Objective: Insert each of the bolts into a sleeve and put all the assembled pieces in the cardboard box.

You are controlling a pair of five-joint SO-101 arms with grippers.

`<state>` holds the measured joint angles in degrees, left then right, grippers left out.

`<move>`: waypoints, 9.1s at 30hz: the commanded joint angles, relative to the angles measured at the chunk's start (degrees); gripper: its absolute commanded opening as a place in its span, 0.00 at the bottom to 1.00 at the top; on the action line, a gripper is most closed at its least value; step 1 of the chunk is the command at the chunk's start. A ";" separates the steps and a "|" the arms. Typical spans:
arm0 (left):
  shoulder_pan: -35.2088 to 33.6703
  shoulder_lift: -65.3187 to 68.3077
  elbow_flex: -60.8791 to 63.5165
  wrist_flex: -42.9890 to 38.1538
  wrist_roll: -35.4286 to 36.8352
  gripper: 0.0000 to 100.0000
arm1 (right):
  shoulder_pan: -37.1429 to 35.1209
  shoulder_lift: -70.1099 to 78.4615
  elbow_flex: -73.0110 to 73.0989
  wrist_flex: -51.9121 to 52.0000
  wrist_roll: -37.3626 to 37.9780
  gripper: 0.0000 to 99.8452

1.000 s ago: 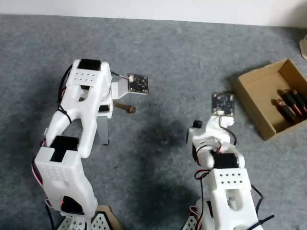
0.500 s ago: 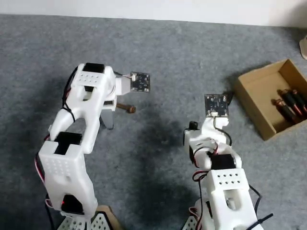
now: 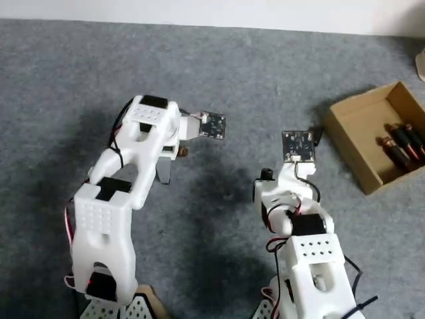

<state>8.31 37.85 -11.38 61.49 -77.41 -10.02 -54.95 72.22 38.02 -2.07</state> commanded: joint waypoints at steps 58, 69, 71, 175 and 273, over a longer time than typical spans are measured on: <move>9.63 -17.36 -5.76 30.33 32.00 0.01 | -0.13 -1.27 -0.22 -1.19 2.46 0.00; 6.55 -17.19 -5.58 30.15 32.70 0.01 | -0.13 -1.27 -0.22 -1.19 2.46 0.00; 6.11 -17.19 -4.18 30.24 32.26 0.01 | -0.13 -1.27 -0.22 -1.19 2.46 0.00; 2.07 -98.07 103.96 -76.66 95.30 0.01 | -17.10 -0.92 30.20 -51.38 10.46 0.01; 20.18 -97.36 88.75 -65.67 97.41 0.01 | -18.15 -0.84 30.20 -50.15 10.55 0.01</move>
<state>27.91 -58.42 80.75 -4.44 19.74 -27.69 -55.12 95.43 -12.09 7.96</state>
